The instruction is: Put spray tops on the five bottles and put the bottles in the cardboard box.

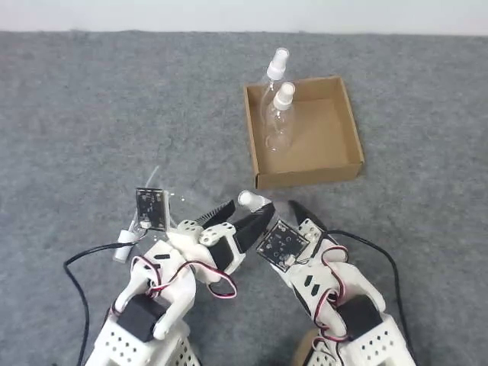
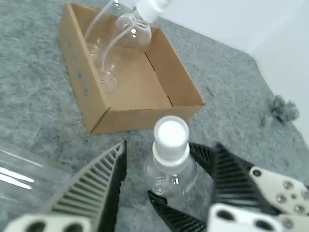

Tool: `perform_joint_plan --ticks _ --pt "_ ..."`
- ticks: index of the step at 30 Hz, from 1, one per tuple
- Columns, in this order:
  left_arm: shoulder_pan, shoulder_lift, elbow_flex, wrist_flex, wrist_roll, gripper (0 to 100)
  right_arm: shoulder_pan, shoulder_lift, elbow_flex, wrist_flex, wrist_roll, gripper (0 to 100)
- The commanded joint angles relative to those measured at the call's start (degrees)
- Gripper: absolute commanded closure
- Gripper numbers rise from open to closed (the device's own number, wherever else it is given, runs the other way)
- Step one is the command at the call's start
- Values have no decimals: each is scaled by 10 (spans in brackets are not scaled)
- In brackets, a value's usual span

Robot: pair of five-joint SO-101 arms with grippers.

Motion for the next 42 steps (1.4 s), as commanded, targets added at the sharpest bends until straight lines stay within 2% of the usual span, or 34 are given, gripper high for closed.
perform_joint_plan --ticks 1,6,11,18,28,42 --pt "-1 -11 -37 2 27 657 10 -10 -5 -15 -6 887" --pt "-6 -11 -55 20 32 659 11 -10 -5 -15 -6 887" --pt "-55 -11 -86 40 55 659 12 -10 -5 -15 -6 887" --pt "-78 -11 -87 39 55 659 13 -10 -6 -14 -6 887" --pt "-170 -11 -83 -2 73 659 10 -10 -21 -15 -7 887" --pt "-166 -11 -71 -4 75 659 9 -10 -54 -27 -25 887"
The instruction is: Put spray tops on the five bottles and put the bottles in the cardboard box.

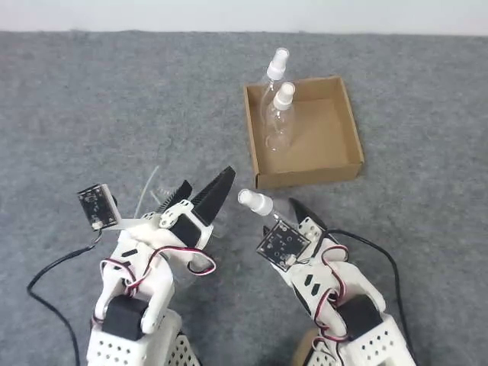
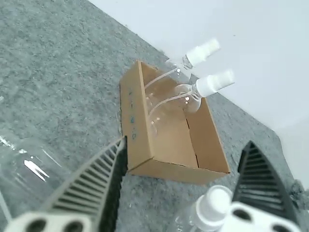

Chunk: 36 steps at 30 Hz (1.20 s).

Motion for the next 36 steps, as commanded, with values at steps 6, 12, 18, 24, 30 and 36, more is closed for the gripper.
perform_joint_plan --ticks 6,12,18,24,30,36 --pt "4 -11 -7 -30 6 659 10 -10 -71 -12 -87 887" --pt "25 -11 58 -86 -25 659 10 -10 -68 -13 -91 885" --pt "77 -11 62 -77 -26 659 10 -10 -61 -14 -91 884" --pt "151 -11 61 -36 -27 659 10 -10 -60 -14 -91 886" --pt "185 -11 62 -16 -28 659 10 -10 -59 -12 -91 886" --pt "179 -11 59 -16 -28 659 13 -10 -59 -9 -91 886"
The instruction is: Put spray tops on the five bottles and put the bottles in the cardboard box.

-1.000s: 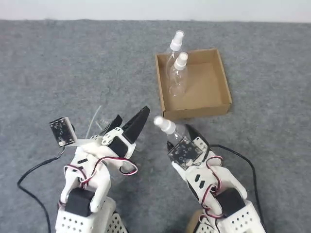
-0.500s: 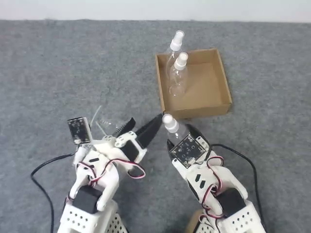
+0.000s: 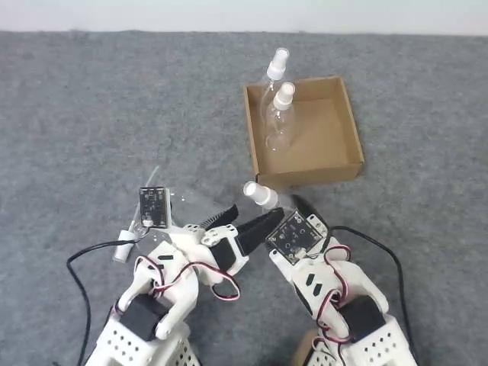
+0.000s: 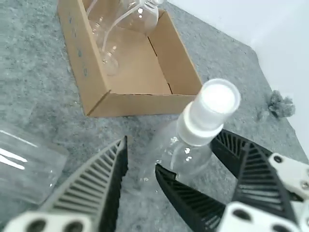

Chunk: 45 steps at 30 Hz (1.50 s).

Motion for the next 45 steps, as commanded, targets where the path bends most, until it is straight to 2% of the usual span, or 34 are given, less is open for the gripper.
perform_joint_plan --ticks 1,17,23,26,29,35,45 --pt "-4 -11 -9 2 -7 659 15 -10 -33 -8 -7 887" --pt "-135 -11 -80 2 -2 659 15 -10 -33 -11 -7 887" --pt "-203 -11 -94 2 25 659 11 -10 -33 -7 -7 887" --pt "-218 -11 -85 2 25 659 10 -10 -35 -7 -46 887" --pt "-216 -11 -70 1 24 659 9 -10 -39 -13 -97 883" --pt "-208 -11 -54 -3 22 659 -29 -10 -35 -50 -98 887" --pt "-93 -11 -23 2 3 659 -57 -10 -33 -68 -99 887"
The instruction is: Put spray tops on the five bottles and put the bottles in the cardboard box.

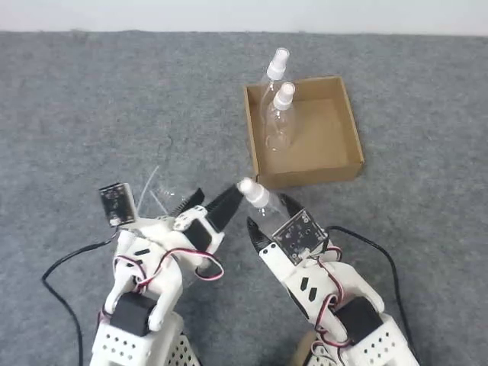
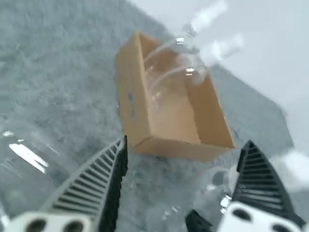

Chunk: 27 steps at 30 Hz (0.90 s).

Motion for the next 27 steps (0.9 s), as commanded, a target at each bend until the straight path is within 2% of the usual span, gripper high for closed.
perform_joint_plan --ticks 1,8,15,27 --pt "48 -11 -6 4 -9 659 -7 -10 -32 -14 -5 887" --pt "111 -11 2 16 -10 659 -4 -10 -11 -15 -4 887" --pt "105 -11 -1 17 -10 659 -4 -10 -11 -14 -4 887" --pt "4 -11 -26 13 -8 659 -2 -10 3 -7 -4 887"
